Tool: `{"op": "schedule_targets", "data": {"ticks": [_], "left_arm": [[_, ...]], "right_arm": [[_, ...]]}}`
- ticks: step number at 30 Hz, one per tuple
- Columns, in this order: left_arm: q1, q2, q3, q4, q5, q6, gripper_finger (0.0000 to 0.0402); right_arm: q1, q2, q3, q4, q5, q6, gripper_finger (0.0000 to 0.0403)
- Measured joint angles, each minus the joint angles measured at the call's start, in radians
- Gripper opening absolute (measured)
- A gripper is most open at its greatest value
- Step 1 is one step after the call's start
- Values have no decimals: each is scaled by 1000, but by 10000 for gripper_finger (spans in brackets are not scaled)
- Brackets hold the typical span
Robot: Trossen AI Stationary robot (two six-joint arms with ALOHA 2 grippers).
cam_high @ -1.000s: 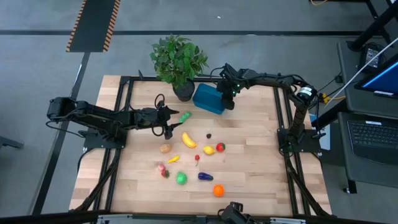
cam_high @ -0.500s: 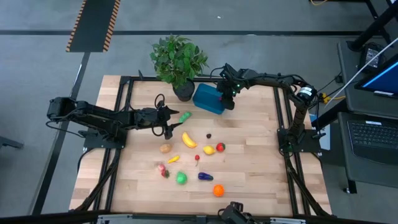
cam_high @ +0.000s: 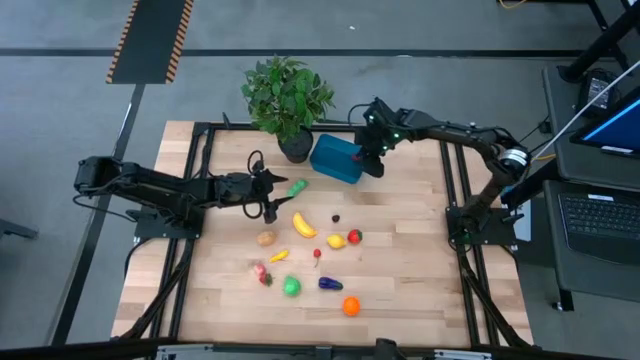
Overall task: Pick and placing Produce into tupperware
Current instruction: Put the red strawberry into the blue container
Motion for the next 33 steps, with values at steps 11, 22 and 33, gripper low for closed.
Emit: {"op": "schedule_targets", "data": {"ticks": [11,22,33], "left_arm": [[-20,-232,-1,-106,0,-28,265],[-116,-368,-86,-116,-48,-47,265],[-220,-437,-199,-37,-151,-90,265]], "right_arm": [[11,-391,-380,293,-3,151,154],[138,-780,-682,607,-3,251,154],[282,-903,-798,692,-3,330,154]]}}
